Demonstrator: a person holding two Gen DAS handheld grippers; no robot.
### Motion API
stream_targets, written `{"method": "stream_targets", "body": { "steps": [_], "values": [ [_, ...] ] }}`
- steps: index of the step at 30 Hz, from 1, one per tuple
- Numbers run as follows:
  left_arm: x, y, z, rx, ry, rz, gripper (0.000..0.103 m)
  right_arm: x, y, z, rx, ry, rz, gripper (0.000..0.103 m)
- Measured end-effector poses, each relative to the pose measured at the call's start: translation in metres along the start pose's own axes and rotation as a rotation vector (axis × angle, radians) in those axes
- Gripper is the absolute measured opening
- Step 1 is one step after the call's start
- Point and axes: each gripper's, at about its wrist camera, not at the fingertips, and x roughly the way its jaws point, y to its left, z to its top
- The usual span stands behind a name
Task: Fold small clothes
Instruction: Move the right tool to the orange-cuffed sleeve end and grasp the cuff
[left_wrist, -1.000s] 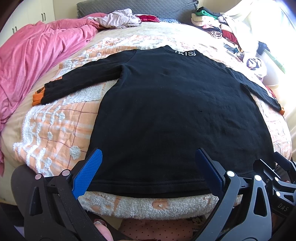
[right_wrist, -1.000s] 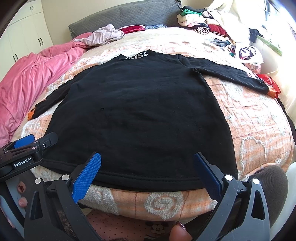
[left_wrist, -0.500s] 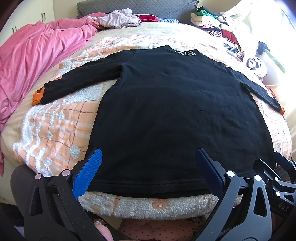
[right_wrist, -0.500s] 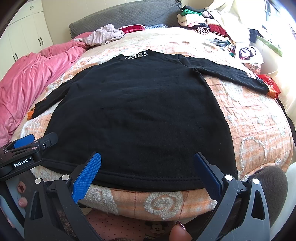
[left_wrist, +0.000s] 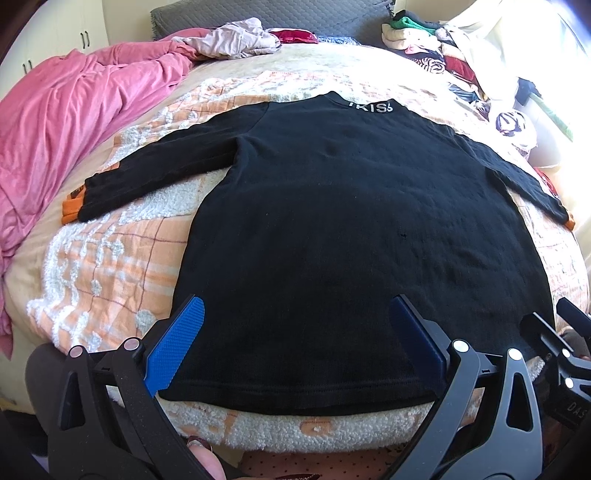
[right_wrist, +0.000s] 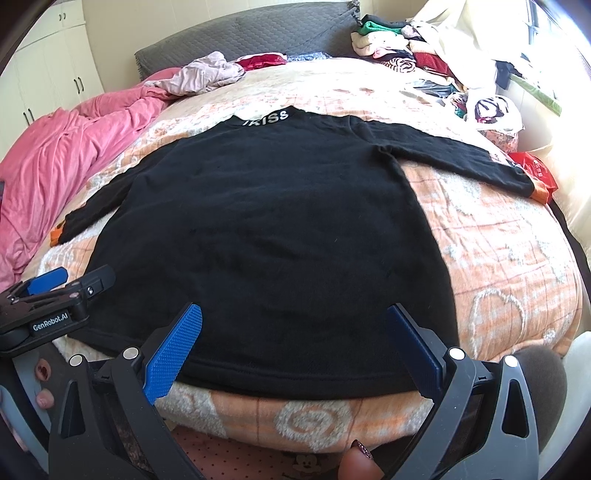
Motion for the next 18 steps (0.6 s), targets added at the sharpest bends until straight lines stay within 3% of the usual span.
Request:
{"method": "stream_targets", "body": {
  "steps": [18],
  "values": [
    [0.036,-0.024,0.061,0.017,0.000,0.010,0.094,0.028,-0.036,0.066,0.029,-0.046,-0.045,0.099]
  ]
}}
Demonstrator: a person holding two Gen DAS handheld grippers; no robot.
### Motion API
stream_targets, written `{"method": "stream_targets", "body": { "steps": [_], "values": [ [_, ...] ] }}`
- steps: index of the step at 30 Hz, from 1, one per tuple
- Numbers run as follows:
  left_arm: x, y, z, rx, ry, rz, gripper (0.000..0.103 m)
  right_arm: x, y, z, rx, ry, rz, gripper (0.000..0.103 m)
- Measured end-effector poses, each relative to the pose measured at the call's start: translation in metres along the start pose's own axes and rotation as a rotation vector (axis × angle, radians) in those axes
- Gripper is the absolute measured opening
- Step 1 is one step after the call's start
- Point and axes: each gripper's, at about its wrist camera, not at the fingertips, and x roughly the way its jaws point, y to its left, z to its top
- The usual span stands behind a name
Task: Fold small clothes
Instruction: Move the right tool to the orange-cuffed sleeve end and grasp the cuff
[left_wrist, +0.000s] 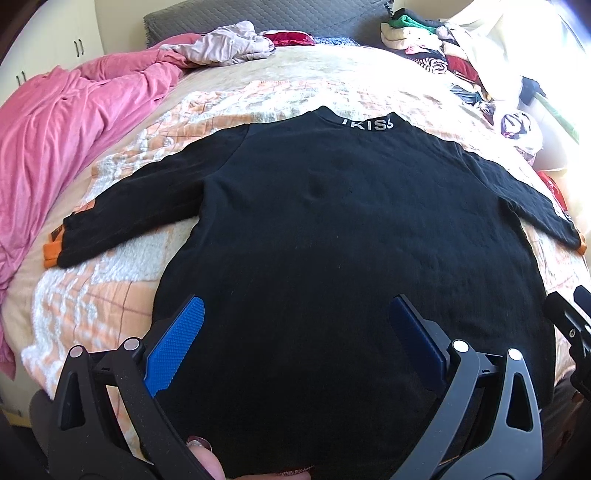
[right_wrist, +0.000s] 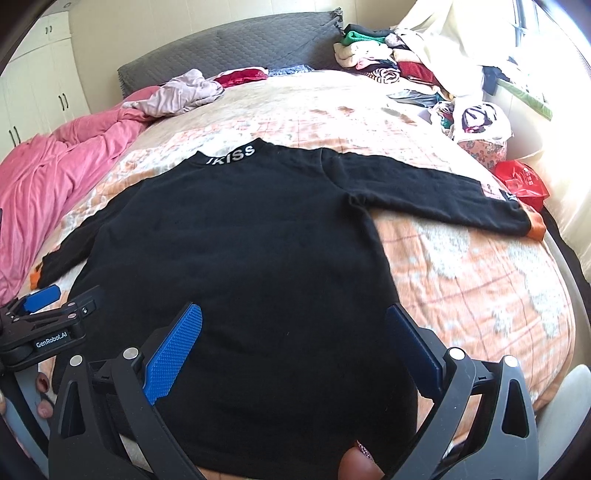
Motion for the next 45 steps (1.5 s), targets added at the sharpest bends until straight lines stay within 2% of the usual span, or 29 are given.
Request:
{"method": "stream_targets", "body": {
  "steps": [10,20,23,28,33,40,43,45],
  "values": [
    [0.030,-0.013,0.044,0.037,0.030,-0.025,0.094,0.030,-0.023,0.062,0.015,-0.016,-0.061,0.099],
    [0.057,-0.022,0.090,0.044,0.023,-0.016,0.094,0.070,-0.056,0.101,0.080,0.019,-0.113,0.099],
    [0.070,-0.025,0.099,0.034,0.040,0.001,0.094,0.086,-0.078,0.110,0.134,0.033,-0.168,0.099],
    [0.094,-0.030,0.106,0.025,0.083,0.004,0.094,0.102,-0.118,0.112,0.252,0.048,-0.192,0.099],
    [0.108,-0.029,0.112,0.013,0.082,-0.007,0.094,0.103,-0.169,0.106,0.383,0.030,-0.244,0.099],
    [0.123,-0.031,0.118,-0.001,0.101,-0.012,0.094,0.089,-0.260,0.073,0.707,0.029,-0.308,0.099],
    [0.126,-0.032,0.118,0.008,0.107,-0.014,0.094,0.087,-0.295,0.058,0.837,0.030,-0.305,0.099],
    [0.128,-0.030,0.119,0.006,0.112,-0.017,0.094,0.090,-0.314,0.052,0.899,0.021,-0.249,0.099]
  ]
}}
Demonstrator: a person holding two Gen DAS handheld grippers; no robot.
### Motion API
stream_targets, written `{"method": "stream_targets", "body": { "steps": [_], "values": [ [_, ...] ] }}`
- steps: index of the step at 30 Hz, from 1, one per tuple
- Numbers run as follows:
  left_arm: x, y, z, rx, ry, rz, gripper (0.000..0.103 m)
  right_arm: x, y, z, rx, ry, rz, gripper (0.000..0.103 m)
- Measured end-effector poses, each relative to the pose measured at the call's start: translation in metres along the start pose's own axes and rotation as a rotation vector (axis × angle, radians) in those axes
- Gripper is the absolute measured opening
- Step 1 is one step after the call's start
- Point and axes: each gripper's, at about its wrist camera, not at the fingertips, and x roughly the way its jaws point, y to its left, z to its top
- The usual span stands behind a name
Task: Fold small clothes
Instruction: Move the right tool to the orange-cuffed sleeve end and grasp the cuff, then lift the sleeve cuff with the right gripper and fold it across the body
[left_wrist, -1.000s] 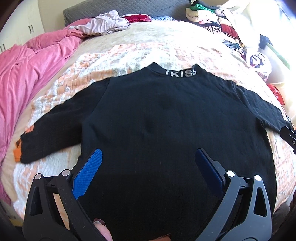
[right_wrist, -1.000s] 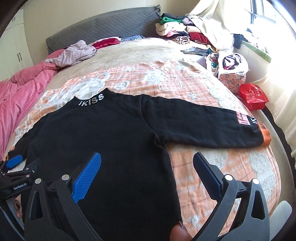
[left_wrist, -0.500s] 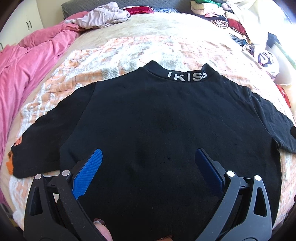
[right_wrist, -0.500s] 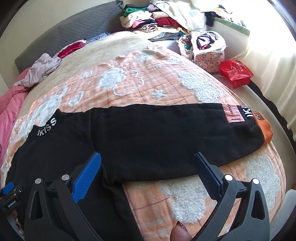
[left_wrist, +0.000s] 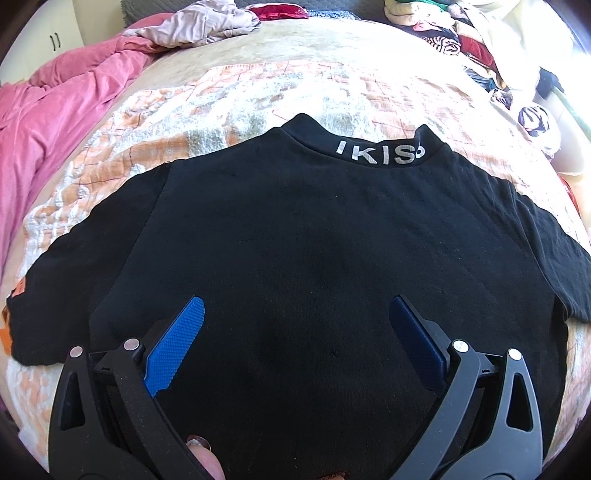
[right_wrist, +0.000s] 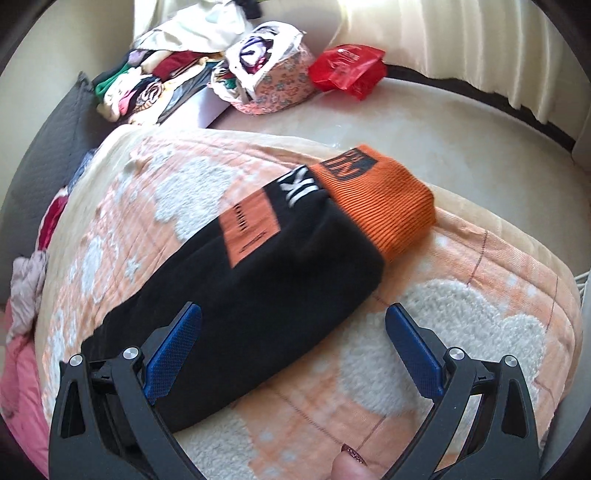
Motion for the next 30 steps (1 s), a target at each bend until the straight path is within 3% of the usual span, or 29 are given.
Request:
{"method": "stream_targets", "body": {
  "steps": [5,12,13,14,17,19,23,30],
  "values": [
    [0.003,0.008,0.007,-0.018,0.007,-0.023,0.094,0.006,-0.022,0.018,0.101,-0.005,0.124,0.099],
    [0.007,0.015,0.019,-0.026,0.008,-0.025,0.094,0.014,-0.015,0.037,0.061,-0.075,0.143,0.099],
    [0.007,0.016,0.021,-0.033,0.006,-0.041,0.094,0.015,-0.013,0.039,0.052,-0.080,0.156,0.095],
    [0.006,0.017,0.022,-0.041,0.002,-0.047,0.094,0.015,-0.011,0.040,0.047,-0.089,0.184,0.077],
    [0.005,0.017,0.024,-0.051,0.008,-0.049,0.094,0.017,-0.009,0.041,0.052,-0.075,0.264,0.037],
    [-0.001,0.014,0.024,-0.049,0.000,-0.068,0.094,0.015,-0.003,0.039,0.042,-0.063,0.327,0.022],
    [-0.014,0.008,0.024,-0.054,-0.027,-0.100,0.094,-0.008,0.027,0.030,-0.076,-0.093,0.415,0.015],
    [-0.033,0.007,0.022,-0.058,-0.051,-0.140,0.094,-0.052,0.100,-0.012,-0.328,-0.118,0.523,0.013]
  ]
}}
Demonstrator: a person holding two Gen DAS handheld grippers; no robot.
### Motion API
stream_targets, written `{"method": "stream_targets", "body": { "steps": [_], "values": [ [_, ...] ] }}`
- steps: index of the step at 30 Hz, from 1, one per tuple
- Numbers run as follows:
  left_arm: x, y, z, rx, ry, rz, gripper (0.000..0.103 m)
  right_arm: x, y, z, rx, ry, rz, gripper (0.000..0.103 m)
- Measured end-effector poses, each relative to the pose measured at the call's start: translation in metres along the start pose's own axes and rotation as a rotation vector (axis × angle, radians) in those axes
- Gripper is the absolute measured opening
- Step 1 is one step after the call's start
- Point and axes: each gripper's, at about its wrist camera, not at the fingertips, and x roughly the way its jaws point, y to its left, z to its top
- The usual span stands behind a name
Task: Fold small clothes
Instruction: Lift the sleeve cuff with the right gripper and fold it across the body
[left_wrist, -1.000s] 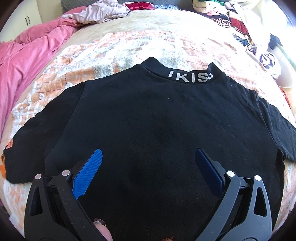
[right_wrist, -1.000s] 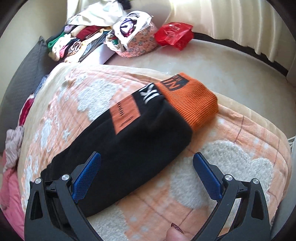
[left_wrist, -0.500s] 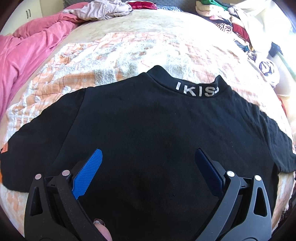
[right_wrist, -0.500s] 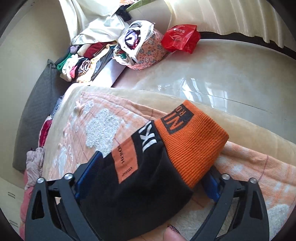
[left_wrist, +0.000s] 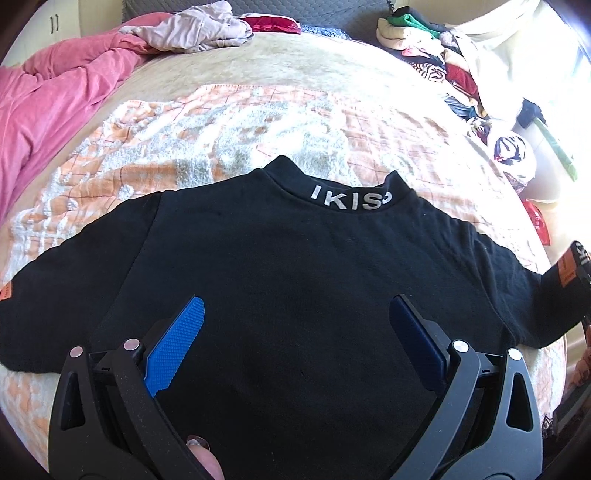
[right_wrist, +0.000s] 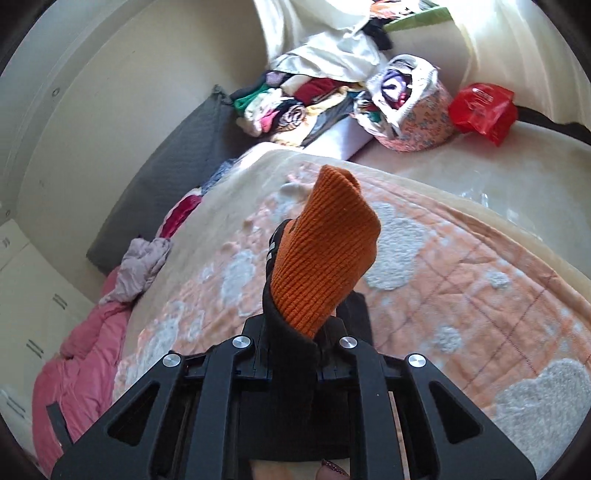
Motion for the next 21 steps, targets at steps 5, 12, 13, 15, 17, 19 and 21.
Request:
{"method": "stream_targets", "body": {
  "steps": [5,12,13,15,17,19,21],
  "values": [
    [-0.015,0.006,-0.002,-0.032,-0.018,-0.052,0.094,0.002,0.063,-0.025,-0.162,0.041,0.071,0.013],
    [-0.022,0.016,-0.003,-0.045,-0.004,-0.055,0.094,0.011,0.129,-0.066,-0.330,0.105,0.143,0.013],
    [-0.022,0.018,-0.004,-0.052,-0.001,-0.061,0.094,0.014,0.136,-0.072,-0.359,0.115,0.145,0.013],
    [-0.021,0.023,-0.005,-0.084,0.020,-0.100,0.094,0.019,0.148,-0.086,-0.407,0.133,0.136,0.013],
    [-0.018,0.026,-0.007,-0.114,0.037,-0.146,0.094,0.026,0.152,-0.098,-0.447,0.159,0.127,0.013],
    [-0.016,0.025,-0.008,-0.122,0.047,-0.164,0.094,0.033,0.157,-0.111,-0.477,0.185,0.119,0.013],
    [-0.015,0.023,-0.010,-0.115,0.052,-0.163,0.094,0.041,0.160,-0.121,-0.498,0.211,0.113,0.014]
  ]
}}
